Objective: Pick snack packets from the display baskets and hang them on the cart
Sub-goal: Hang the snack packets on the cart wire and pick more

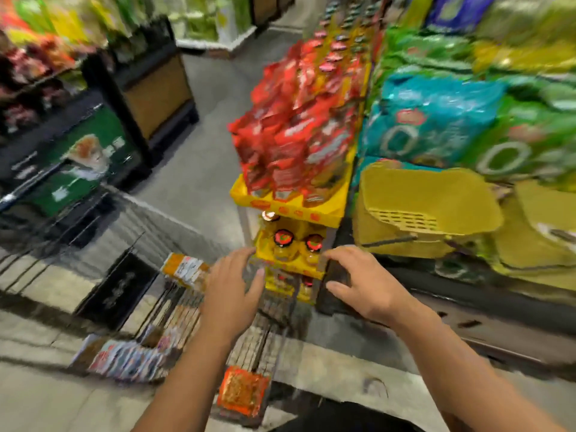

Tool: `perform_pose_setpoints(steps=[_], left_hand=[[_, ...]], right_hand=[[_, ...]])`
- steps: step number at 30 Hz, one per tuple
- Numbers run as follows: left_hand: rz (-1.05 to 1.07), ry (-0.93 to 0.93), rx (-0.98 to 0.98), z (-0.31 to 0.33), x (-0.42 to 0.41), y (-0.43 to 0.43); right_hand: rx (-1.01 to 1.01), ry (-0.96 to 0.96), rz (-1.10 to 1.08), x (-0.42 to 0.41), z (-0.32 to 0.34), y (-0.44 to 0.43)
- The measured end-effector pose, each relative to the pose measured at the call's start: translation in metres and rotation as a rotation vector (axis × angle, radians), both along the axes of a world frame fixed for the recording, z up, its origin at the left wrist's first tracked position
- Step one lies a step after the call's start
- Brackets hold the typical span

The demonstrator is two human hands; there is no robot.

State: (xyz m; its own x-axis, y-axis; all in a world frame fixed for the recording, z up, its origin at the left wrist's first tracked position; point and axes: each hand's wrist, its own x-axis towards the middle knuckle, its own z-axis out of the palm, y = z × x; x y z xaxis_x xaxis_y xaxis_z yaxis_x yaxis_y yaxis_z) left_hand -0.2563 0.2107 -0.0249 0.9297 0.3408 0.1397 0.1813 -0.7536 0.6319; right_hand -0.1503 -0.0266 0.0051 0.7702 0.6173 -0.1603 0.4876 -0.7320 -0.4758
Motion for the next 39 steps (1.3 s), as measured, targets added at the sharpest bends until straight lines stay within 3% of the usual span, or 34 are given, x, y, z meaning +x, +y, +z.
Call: perform_pose_setpoints(steps=[9,13,21,31,39], left_hand=[[-0.327,-0.091,0.086,0.032,0.124,-0.193],[-0.449,-0.092,0.138,0.032,0.168,-0.272],[-0.578,-0.029,0.251,0.03,0.243,-0.4],[-0.659,0.221,0.543,0.025,0.298,-0.46],[-0.712,0.249,0.544,0.038,0.35,-0.451]], right_hand=[[0.131,-0.072,-0.304,0.061,0.026,-0.211],[0.216,-0.223,-0.51,0.086,0.023,-0.302],[0.092,-0.164,-0.746,0.13,0.015,-0.444],[-0.308,0.178,-0.577,0.216,0.04,-0.467],[-0.522,0.383,-0.287,0.28,-0.008,-0.421]])
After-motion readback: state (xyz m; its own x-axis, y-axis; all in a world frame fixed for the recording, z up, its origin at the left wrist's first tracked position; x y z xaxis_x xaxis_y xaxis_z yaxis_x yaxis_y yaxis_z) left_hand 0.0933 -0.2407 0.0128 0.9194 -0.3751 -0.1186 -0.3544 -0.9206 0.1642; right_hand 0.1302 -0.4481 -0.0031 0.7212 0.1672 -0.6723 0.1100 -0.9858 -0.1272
